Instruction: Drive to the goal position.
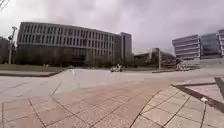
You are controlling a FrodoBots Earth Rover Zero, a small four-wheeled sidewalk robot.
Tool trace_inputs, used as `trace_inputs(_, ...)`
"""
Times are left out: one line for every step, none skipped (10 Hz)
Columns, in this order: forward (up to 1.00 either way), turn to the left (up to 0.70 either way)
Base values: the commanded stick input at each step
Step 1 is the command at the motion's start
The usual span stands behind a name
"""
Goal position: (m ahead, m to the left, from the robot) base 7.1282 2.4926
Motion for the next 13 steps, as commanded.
trace_inputs(0.7, 0.3)
trace_inputs(0.7, 0.18)
trace_inputs(0.7, 0.02)
trace_inputs(0.7, 0.0)
trace_inputs(0.7, 0.0)
trace_inputs(0.7, 0.0)
trace_inputs(0.7, 0.0)
trace_inputs(0.7, 0.0)
trace_inputs(0.7, 0.0)
trace_inputs(0.7, 0.0)
trace_inputs(0.7, 0.0)
trace_inputs(0.7, 0.0)
trace_inputs(0.7, 0.0)
